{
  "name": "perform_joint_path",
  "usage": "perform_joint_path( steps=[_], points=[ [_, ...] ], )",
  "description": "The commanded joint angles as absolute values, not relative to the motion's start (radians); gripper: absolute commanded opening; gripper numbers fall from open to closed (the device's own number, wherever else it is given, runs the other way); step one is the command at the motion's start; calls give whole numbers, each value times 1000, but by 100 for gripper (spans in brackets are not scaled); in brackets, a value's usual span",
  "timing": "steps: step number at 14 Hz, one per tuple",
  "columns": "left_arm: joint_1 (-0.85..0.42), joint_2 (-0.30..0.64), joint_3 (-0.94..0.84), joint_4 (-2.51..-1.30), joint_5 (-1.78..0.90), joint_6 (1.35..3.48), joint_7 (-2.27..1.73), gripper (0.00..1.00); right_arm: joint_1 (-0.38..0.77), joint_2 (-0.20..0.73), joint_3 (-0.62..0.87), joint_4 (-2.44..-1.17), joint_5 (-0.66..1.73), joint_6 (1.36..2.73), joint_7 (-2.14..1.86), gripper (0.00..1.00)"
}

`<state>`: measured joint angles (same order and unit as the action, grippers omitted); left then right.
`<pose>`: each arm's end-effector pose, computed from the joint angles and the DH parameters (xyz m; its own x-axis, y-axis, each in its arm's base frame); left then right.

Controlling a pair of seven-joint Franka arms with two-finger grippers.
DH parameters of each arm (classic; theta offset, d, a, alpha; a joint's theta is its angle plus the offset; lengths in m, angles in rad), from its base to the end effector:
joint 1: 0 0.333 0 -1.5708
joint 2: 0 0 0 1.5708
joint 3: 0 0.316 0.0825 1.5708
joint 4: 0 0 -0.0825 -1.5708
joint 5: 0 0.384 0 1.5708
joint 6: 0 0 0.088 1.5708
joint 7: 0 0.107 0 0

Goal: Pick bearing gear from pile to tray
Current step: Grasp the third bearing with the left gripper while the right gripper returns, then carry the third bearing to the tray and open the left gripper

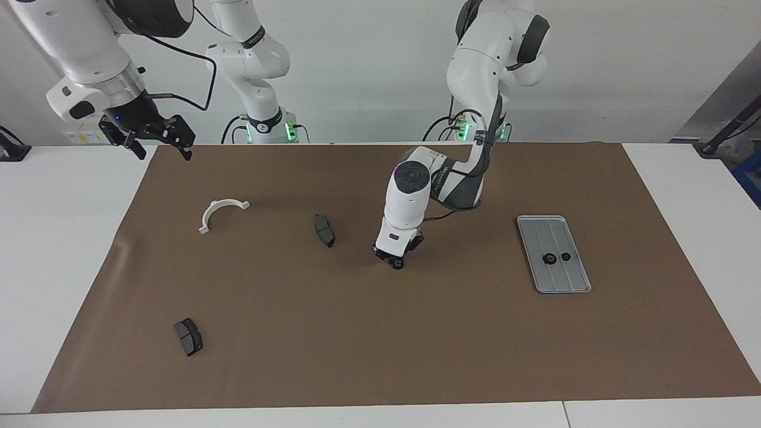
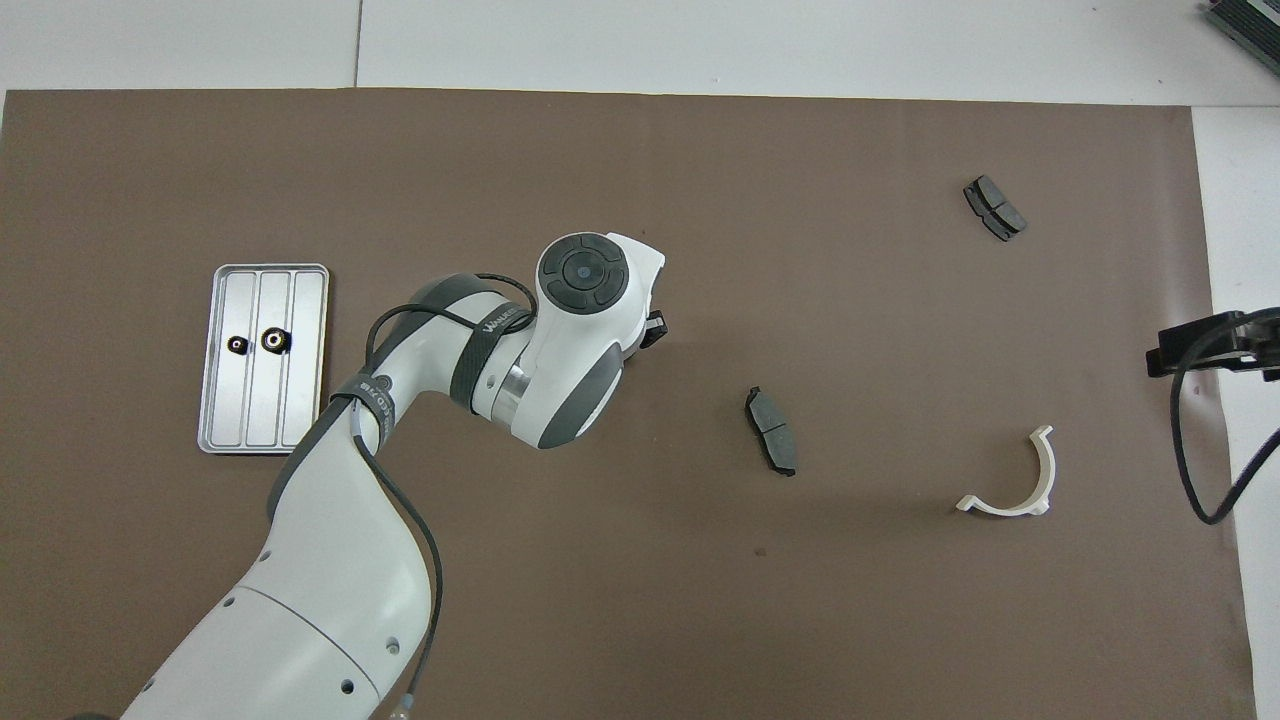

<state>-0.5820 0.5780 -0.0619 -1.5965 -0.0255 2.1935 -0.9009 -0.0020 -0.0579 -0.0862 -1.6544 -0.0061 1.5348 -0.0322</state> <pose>0.5586 -0.4132 0.2979 0.9602 0.2774 -0.0310 0.2787 -0.9591 0.0491 0.5291 -0.0488 0.6135 0.9965 -0.0556 -0.0619 -0.0557 -0.9984 -0.0009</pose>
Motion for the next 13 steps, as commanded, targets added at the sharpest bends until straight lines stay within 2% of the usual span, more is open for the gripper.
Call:
perform_joint_path(
  steps=[1, 5, 8, 11, 13],
  points=[
    [-586, 566, -49, -1602, -18, 2195, -907, 0, 9, -86, -95, -1690, -9, 1559, -28, 100],
    [-522, 568, -51, -1523, -14, 2067, -821, 0, 14, -78, -86, -1678, -11, 1560, -29, 100],
    [-424, 522, -51, -1514, -26, 1933, -581, 0, 57, -57, -87, -1631, -43, 1546, -18, 100],
    [-330, 454, -49, -1574, -28, 1896, -374, 0, 55, -58, -91, -1635, -35, 1546, -9, 100],
    [-223, 364, -49, -1699, -29, 1914, -168, 0, 43, -58, -86, -1634, -31, 1543, -12, 100]
  ],
)
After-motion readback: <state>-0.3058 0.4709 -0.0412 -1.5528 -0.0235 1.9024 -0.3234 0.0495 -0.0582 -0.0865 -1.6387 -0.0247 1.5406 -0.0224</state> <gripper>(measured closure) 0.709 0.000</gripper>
